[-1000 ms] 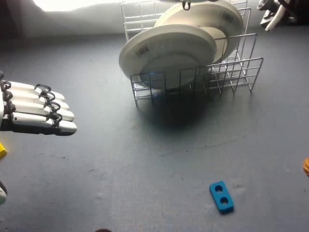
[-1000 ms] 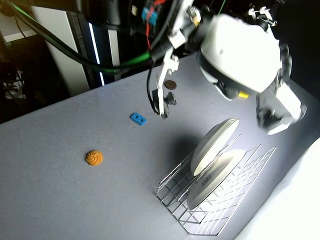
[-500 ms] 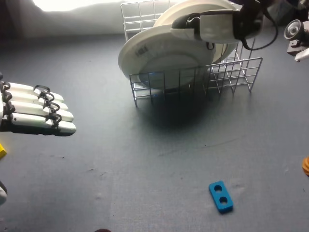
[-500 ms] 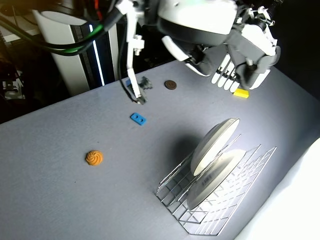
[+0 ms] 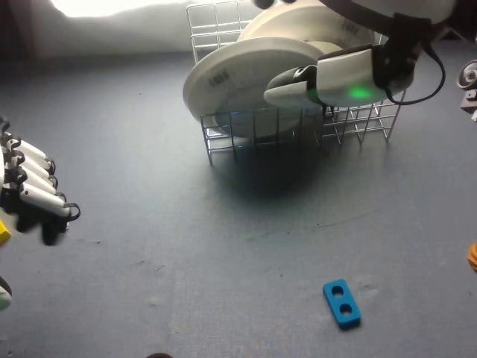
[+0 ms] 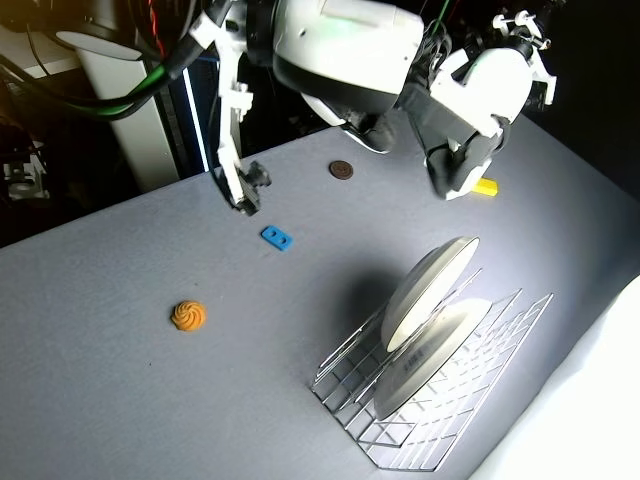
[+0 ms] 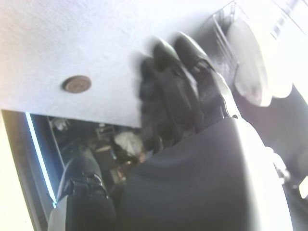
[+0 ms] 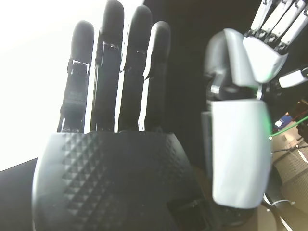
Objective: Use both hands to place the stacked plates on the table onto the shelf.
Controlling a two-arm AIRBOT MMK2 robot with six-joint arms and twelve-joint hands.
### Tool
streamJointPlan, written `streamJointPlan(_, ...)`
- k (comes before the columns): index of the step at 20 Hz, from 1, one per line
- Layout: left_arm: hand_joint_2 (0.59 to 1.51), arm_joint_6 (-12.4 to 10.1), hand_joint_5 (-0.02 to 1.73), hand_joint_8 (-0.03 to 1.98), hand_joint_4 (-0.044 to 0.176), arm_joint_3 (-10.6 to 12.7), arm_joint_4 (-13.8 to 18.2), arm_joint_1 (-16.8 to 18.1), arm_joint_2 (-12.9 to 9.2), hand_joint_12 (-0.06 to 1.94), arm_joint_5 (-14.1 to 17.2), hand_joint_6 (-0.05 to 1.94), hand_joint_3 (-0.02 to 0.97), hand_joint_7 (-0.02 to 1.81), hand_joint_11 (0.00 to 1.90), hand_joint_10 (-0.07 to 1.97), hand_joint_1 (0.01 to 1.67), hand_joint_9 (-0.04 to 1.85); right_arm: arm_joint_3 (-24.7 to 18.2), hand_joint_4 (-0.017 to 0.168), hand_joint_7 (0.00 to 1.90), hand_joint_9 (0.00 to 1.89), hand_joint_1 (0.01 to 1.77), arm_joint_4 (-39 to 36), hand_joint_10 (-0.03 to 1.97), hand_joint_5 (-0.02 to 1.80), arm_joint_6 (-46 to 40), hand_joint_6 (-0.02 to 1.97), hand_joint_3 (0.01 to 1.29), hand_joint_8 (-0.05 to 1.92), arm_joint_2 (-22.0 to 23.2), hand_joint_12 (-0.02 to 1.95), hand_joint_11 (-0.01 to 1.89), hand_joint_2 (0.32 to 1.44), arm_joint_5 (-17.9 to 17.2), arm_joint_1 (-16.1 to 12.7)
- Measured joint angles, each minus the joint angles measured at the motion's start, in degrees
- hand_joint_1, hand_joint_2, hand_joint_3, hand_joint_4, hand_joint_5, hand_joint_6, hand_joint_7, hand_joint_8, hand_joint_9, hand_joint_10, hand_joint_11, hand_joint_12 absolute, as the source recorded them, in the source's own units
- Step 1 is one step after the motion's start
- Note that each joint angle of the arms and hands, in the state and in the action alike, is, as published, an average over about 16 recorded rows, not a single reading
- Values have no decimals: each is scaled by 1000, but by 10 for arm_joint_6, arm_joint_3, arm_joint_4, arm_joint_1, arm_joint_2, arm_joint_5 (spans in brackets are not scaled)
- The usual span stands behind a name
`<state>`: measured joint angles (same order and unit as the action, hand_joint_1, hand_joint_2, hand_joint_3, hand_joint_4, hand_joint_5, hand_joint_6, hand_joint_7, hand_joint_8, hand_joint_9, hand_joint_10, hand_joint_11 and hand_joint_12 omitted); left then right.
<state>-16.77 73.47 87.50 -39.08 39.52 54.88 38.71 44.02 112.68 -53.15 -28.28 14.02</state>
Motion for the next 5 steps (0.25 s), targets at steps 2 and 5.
streamJointPlan(2, 1096, 0, 710, 1125, -1, 0, 1, 1, 0, 1436, 0, 1047, 18, 825, 728, 1169, 132, 815, -1, 2, 856, 838, 774, 0, 1050, 755, -1, 1091, 18, 1017, 1, 1595, 599, 993, -2, 3)
streamJointPlan(5, 1125, -1, 903, 1478, -2, -2, 2, 1, 0, 1783, 0, 1376, 18, 1038, 951, 1532, 167, 1019, -1, 2, 836, 829, 697, 0, 1378, 735, -2, 1426, 18, 1335, 2, 1725, 700, 963, -4, 6)
